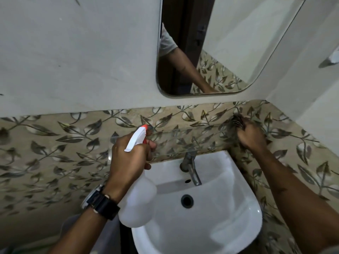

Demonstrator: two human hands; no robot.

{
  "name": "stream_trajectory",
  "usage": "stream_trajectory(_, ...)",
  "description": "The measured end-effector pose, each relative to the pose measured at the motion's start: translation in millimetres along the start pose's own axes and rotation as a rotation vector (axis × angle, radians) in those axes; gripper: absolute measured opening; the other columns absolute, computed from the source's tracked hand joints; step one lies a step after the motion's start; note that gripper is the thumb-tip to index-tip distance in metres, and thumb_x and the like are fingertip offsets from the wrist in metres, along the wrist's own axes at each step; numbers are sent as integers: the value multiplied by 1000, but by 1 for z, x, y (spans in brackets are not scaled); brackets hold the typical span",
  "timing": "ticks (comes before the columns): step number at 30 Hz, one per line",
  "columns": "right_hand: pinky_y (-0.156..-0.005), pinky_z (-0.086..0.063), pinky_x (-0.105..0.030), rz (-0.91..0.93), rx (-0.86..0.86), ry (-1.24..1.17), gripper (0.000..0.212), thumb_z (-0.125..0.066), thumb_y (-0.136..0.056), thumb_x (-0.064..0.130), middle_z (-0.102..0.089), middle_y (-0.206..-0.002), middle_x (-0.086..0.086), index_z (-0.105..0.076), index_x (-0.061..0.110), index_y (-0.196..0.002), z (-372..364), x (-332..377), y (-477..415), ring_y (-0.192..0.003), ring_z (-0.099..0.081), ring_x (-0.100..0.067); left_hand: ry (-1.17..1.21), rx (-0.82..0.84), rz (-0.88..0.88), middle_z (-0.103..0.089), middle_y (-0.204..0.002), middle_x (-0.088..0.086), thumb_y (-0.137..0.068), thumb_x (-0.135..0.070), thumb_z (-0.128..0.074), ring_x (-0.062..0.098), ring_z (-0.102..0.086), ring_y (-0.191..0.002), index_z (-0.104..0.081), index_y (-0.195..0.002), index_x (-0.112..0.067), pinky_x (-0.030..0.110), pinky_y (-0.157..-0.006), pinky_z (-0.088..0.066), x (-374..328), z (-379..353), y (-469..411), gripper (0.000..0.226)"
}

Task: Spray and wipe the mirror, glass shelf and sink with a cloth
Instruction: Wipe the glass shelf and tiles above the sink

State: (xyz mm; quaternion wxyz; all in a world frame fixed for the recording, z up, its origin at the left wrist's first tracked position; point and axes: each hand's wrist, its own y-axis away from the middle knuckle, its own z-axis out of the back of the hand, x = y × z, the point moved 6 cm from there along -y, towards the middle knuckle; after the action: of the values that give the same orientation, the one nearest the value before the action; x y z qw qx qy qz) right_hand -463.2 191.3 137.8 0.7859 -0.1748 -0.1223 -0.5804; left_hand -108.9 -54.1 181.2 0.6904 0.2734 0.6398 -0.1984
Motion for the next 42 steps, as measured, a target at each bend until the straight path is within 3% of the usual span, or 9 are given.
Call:
stream_trajectory(3,-103,-45,-48,-69,40,31,41,-47,-99,24,-59,-131,-29,-56,2,-132,-12,19,23,-122,-54,-44,3,-1,0,-76,-73,0,-76,13,-49,9,-61,-59,-75,-115,-27,26,-44,-51,1,0,-2,62)
stream_trajectory(8,-116,-38,-44,240,118,-47,50,-46,-96,20,-53,-149,-16,-53,8,-144,-41,71,64,-138,-48,-33,-10,36,12,-74,-70,-1,-77,12,-49,12,-60,-58,-77,-111,-17,27,-44,-49,1,-10,-5,53)
stream_trajectory(17,-115,-37,-52,-115,67,-2,40,-47,-97,19,-52,-142,-30,-54,2,-134,-10,13,36,-134,-46,-44,-16,37,-10,-74,-69,0,-75,11,-47,18,-62,-65,-78,-108,-14,25,-42,-46,0,-1,-7,52)
stream_trajectory(23,-121,-32,-51,233,179,-120,52,-43,-99,23,-46,-157,-8,-47,21,-151,-40,74,84,-145,-40,-28,-39,63,-5,-76,-70,-1,-64,-6,-52,13,-64,-61,-79,-104,-17,24,-44,-50,8,-7,-8,49)
stream_trajectory(26,-114,-40,-52,-8,123,-153,54,-38,-92,25,-55,-145,-17,-51,18,-144,-24,49,63,-134,-50,-37,-37,65,-1,-75,-70,0,-62,-8,-50,11,-63,-57,-79,-105,-15,25,-44,-51,8,-4,-6,53)
stream_trajectory(29,-120,-30,-51,-121,108,-132,64,-35,-86,27,-46,-153,-21,-50,7,-144,-22,55,67,-142,-41,-37,-62,58,-5,-75,-74,3,-74,6,-51,9,-60,-54,-79,-110,-15,24,-44,-51,8,5,-5,50)
stream_trajectory(35,-125,-23,-49,274,197,-200,54,-40,-97,23,-42,-159,-7,-46,16,-151,-66,129,122,-150,-32,-26,-61,60,32,-73,-70,-1,-56,-12,-50,16,-60,-62,-80,-94,-19,23,-45,-51,18,7,-3,49)
stream_trajectory(39,-100,-49,-44,37,164,-228,37,-43,-100,19,-61,-131,-12,-57,23,-134,-40,85,87,-114,-59,-27,-22,64,51,-73,-69,-2,-56,-10,-50,14,-58,-57,-78,-99,-19,27,-45,-51,18,14,3,53)
stream_trajectory(42,-114,-37,-45,-89,87,-167,41,-46,-99,17,-53,-144,-24,-57,7,-137,-30,65,66,-133,-50,-38,3,12,58,-74,-73,3,-66,-3,-52,19,-57,-54,-76,-90,-26,29,-44,-50,16,30,7,40)
